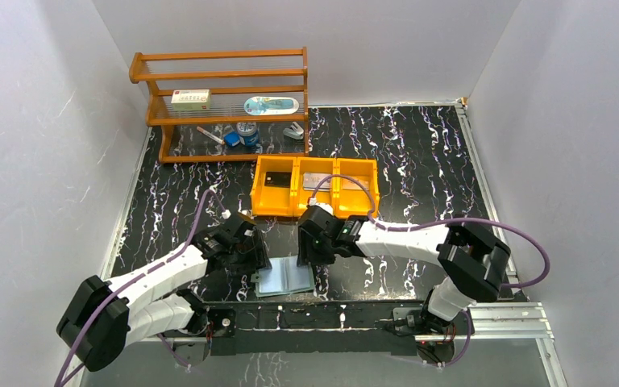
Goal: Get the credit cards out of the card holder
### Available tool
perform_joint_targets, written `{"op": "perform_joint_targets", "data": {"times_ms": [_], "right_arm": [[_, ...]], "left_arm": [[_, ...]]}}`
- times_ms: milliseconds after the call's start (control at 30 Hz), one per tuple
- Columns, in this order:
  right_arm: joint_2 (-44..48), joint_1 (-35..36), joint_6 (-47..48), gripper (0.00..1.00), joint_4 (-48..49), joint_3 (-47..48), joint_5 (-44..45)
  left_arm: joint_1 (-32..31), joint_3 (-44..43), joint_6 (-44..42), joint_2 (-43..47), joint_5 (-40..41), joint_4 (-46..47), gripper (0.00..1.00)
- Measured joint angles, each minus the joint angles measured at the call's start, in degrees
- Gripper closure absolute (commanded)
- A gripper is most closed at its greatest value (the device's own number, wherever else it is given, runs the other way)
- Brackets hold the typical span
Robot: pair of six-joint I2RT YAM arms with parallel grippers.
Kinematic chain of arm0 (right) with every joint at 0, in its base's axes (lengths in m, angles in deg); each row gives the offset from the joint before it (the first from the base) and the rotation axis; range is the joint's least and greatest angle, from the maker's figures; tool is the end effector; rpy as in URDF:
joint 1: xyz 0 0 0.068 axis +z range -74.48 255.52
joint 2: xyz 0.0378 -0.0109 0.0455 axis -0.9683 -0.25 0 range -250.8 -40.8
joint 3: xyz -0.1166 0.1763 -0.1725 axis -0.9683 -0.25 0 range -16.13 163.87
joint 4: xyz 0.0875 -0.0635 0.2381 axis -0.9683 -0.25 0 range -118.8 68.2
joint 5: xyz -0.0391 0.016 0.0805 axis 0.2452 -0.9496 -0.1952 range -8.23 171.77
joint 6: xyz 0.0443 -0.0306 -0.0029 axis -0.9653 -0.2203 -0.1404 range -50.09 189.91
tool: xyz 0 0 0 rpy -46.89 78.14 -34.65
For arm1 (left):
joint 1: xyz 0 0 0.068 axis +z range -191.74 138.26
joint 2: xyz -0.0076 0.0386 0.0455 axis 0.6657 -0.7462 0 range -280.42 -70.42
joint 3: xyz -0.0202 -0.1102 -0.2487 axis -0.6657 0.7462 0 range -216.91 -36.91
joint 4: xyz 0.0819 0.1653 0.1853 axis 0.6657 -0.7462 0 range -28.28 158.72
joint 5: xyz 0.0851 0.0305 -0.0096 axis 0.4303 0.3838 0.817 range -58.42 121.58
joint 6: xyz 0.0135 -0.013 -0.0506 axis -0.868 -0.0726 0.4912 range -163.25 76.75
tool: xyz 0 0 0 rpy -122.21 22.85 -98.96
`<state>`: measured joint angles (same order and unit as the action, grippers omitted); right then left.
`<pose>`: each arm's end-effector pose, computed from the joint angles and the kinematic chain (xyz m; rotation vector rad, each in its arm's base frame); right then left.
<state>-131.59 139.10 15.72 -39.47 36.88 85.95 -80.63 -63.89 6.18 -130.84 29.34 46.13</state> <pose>0.1430 0.2821 0.1847 -0.1897 2.6852 0.6661 0.1458 -0.1194 0.1672 -0.2299 2.6680 -0.6073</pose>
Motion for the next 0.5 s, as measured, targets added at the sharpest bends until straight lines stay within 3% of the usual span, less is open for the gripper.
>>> {"op": "perform_joint_targets", "data": {"times_ms": [333, 500], "right_arm": [[1.55, -0.17, -2.71, 0.43, -2.36, -0.79, 2.34], [2.91, -0.17, -3.02, 0.45, -5.55, -0.63, 5.49]], "left_arm": [[-0.85, 0.57, 0.7, 0.02, -1.25, 1.25, 0.55], [-1.05, 0.76, 0.66, 0.02, -1.7, 1.64, 0.55]]}}
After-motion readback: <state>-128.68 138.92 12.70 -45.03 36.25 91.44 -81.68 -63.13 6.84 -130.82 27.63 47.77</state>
